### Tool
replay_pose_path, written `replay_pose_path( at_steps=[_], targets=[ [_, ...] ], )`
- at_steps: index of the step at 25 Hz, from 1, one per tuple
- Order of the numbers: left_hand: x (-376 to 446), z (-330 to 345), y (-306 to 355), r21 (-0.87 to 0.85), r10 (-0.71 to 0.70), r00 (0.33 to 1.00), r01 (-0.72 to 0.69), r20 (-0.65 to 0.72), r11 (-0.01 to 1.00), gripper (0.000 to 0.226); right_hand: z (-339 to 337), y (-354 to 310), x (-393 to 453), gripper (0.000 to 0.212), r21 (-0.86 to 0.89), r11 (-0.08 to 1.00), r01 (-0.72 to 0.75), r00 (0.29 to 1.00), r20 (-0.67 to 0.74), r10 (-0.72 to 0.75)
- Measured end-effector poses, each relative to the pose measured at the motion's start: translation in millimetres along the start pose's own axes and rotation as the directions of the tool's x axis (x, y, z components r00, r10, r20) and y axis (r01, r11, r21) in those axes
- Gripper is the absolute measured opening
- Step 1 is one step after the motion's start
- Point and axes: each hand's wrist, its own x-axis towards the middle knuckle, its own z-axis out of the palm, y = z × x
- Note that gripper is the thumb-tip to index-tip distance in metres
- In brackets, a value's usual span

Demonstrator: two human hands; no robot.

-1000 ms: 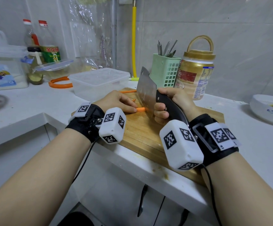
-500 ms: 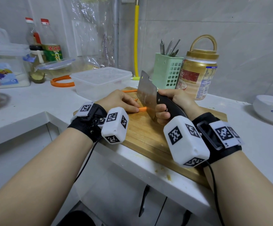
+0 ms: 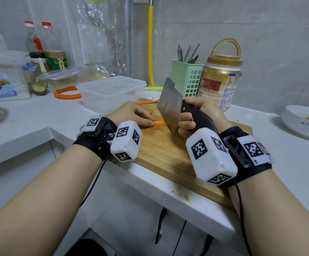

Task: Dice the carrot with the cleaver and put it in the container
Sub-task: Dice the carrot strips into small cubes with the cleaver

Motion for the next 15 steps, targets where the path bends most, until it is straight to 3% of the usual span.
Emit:
replay_pose_path(
  at_steps=[15],
  targets=[
    [-2.2,1.5,1.1,-0.016,0.002,1.000,-0.002,-0.009,1.000,0.019,9.0,3.3,-1.7,0.041,-0.061,0.998,-0.012,1.000,0.007,0.013]
  ],
)
